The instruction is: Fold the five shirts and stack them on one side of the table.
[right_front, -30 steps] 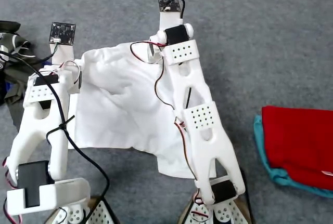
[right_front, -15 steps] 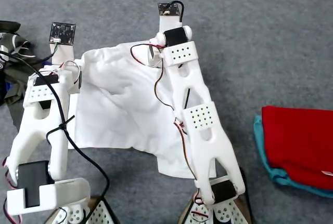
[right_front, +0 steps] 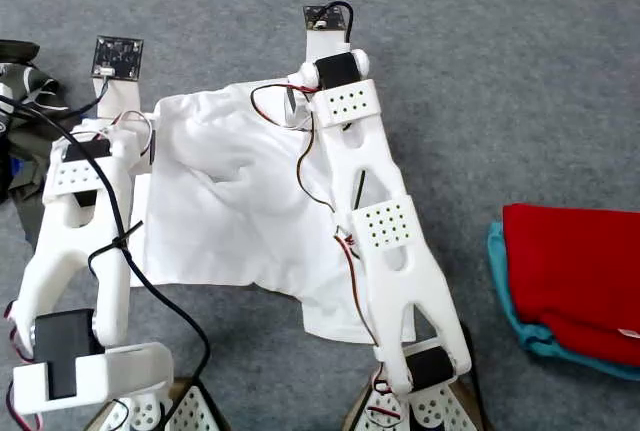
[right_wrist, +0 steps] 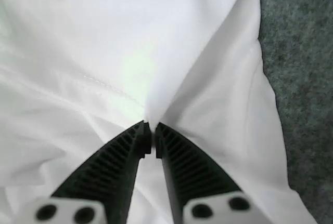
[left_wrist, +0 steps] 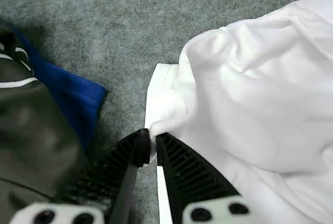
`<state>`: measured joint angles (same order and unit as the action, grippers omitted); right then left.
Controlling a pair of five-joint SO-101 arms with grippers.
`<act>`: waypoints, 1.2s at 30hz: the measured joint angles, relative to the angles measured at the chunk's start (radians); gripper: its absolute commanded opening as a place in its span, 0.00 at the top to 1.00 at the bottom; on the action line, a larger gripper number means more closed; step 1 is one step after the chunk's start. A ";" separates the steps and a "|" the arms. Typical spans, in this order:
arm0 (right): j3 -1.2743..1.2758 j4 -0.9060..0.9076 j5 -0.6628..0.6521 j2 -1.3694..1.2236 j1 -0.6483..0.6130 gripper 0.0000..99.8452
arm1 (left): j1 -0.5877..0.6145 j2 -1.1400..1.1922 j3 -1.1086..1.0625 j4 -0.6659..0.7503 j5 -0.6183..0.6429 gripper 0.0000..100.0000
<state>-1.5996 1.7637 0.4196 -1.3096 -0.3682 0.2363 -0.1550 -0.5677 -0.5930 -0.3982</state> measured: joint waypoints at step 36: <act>0.021 0.002 -0.110 0.221 0.052 0.99 | 0.043 -0.029 0.112 -0.002 0.233 0.98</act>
<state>-1.5781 1.7653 0.3092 -1.0886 -0.3161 0.2793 -0.1841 -0.4557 -0.5946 -0.1649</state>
